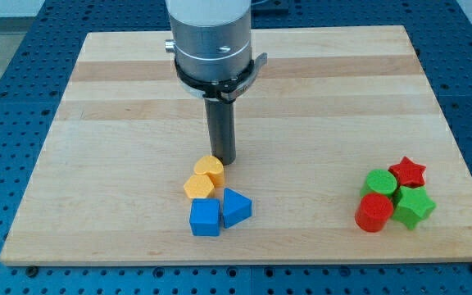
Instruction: Move the yellow heart right to the yellow hexagon
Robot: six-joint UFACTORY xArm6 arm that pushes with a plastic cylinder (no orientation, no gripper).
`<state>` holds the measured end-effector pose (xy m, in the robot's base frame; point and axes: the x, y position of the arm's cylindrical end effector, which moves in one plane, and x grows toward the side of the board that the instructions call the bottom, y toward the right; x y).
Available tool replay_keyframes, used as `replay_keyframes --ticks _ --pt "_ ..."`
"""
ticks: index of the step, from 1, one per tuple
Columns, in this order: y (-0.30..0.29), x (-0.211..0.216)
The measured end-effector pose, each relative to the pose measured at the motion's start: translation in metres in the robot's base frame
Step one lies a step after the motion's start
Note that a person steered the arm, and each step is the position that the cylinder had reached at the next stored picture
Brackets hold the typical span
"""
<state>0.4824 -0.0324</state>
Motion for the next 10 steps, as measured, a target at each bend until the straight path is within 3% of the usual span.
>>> replay_keyframes --ticks 2,3,4,5,9,10 --pt "0.022 -0.005" --pt "0.005 -0.04" --pt "-0.047 -0.033" --pt "-0.082 0.009" --pt "-0.017 0.016" --pt "-0.019 -0.018"
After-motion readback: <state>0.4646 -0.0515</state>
